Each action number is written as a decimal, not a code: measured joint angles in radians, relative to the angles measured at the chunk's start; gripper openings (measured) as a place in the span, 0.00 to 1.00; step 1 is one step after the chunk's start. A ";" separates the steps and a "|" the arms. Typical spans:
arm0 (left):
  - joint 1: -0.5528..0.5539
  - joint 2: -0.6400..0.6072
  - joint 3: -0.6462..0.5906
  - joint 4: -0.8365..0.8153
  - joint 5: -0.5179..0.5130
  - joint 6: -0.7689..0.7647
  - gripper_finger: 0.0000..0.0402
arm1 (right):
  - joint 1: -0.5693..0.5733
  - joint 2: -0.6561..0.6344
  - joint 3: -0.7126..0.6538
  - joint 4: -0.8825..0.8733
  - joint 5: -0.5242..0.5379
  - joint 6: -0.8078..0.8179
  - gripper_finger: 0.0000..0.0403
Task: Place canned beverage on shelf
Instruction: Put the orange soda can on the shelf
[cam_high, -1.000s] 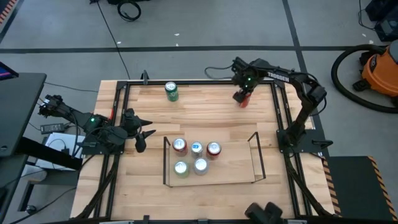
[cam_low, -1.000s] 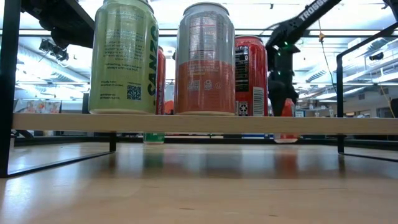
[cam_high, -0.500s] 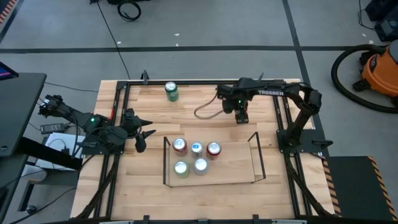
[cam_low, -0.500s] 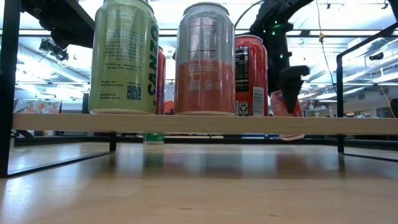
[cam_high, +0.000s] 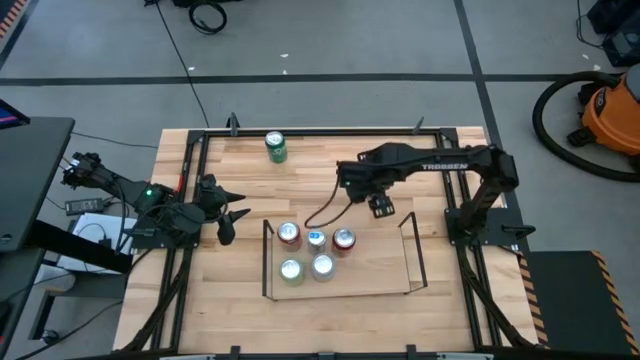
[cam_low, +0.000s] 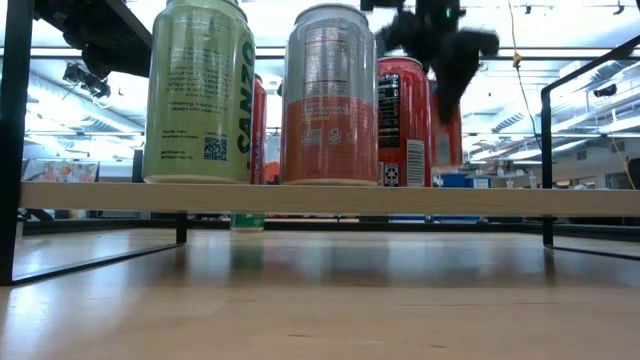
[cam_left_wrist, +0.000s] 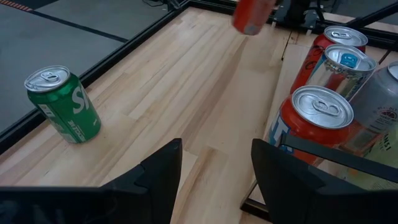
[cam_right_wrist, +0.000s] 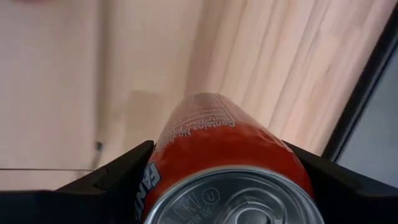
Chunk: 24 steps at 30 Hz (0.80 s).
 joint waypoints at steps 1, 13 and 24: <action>0.000 0.000 0.000 0.000 0.000 0.000 0.51 | 0.021 0.000 0.021 -0.011 -0.014 0.014 0.79; 0.000 0.000 0.000 0.000 0.000 -0.006 0.51 | 0.255 0.000 0.060 -0.053 -0.092 -0.011 0.79; 0.000 0.000 0.000 0.000 0.000 0.002 0.51 | 0.450 0.000 -0.039 0.005 -0.144 0.083 0.79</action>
